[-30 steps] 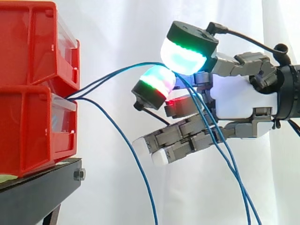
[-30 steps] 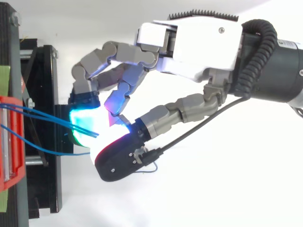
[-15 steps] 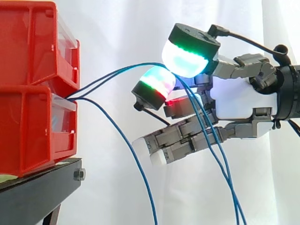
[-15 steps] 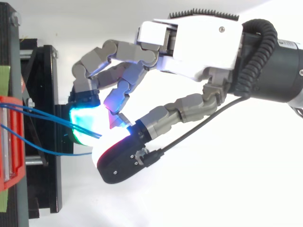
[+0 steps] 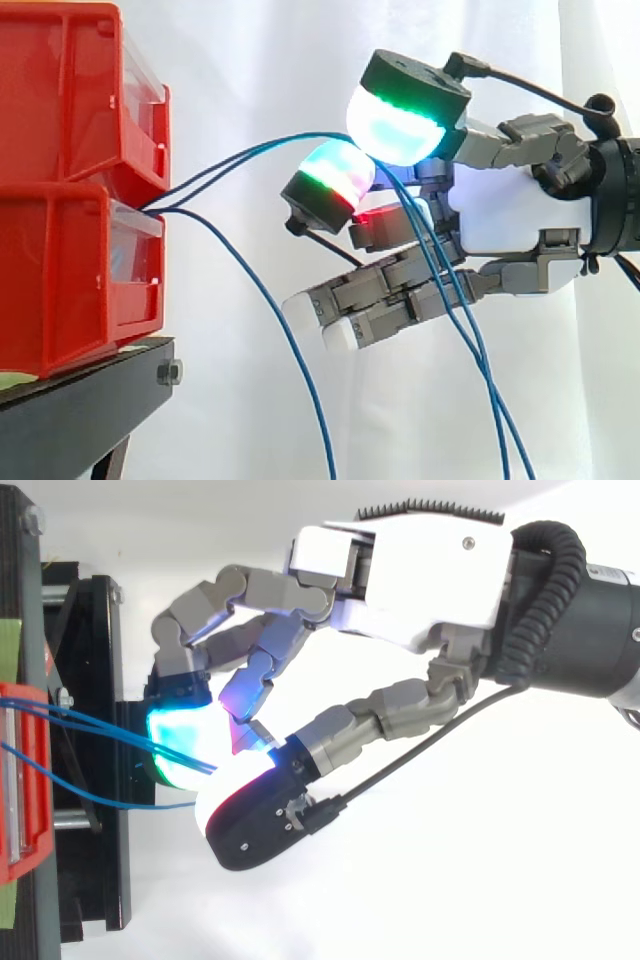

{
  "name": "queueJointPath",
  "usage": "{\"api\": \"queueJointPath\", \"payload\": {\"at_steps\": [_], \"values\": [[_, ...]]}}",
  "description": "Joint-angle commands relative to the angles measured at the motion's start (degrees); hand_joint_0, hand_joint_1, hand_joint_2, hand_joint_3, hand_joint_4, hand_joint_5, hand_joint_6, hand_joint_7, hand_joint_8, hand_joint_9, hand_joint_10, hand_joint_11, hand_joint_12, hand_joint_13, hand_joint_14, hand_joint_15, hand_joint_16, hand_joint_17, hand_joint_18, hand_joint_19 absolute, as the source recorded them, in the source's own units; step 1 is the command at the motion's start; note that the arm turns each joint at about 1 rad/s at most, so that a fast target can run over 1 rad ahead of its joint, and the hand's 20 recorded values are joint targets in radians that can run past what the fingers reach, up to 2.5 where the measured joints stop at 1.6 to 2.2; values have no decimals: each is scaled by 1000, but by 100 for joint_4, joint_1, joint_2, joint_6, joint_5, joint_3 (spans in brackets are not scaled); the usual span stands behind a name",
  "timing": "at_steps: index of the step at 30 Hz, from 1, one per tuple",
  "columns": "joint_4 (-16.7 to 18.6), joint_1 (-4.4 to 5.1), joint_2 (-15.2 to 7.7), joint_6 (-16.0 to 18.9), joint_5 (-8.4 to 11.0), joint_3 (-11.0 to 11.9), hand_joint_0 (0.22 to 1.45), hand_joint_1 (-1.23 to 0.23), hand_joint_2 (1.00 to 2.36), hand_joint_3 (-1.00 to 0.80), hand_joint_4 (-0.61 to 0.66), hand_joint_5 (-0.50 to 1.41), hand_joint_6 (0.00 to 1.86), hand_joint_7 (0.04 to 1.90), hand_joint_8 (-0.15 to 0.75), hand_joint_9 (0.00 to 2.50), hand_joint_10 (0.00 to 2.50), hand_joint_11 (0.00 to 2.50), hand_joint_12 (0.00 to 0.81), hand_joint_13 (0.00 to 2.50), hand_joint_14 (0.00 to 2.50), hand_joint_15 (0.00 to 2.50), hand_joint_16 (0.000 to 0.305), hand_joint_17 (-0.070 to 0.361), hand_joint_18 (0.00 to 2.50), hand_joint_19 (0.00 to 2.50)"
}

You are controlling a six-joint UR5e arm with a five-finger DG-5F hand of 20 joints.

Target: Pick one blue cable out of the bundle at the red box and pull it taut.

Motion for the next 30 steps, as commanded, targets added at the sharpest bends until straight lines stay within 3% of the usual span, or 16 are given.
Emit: {"api": "queueJointPath", "payload": {"at_steps": [1, 3, 5, 19, 25, 30], "values": [[0, 3, -2, 0, 0, 1, 755, -892, 1000, -500, -155, -168, 917, 1094, 204, 1092, 5, 1455, 328, 569, 12, 297, 49, 110, 501, 250], [0, 3, -2, 0, 0, 1, 702, -860, 1000, -500, -125, -156, 911, 1194, 200, 1118, 5, 1456, 328, 564, 12, 308, 49, 109, 494, 285], [0, 3, -2, 0, 0, 1, 684, -862, 1008, -392, -142, -145, 912, 1243, 177, 1119, 6, 1458, 326, 552, 12, 319, 49, 109, 459, 306], [0, 3, -2, 0, 0, 1, 596, -770, 1007, -389, -155, -127, 898, 1217, 162, 1123, 10, 1419, 325, 493, 13, 337, 48, 108, 339, 376], [0, 11, -2, 9, 9, -8, 672, -842, 1002, -460, -90, -133, 901, 1197, 187, 1109, 10, 1448, 328, 521, 12, 313, 48, 108, 401, 290], [0, 3, -2, 9, 9, -8, 786, -932, 1000, -500, -157, -146, 924, 1272, 199, 1084, 7, 1450, 328, 551, 12, 296, 49, 110, 462, 231]]}}
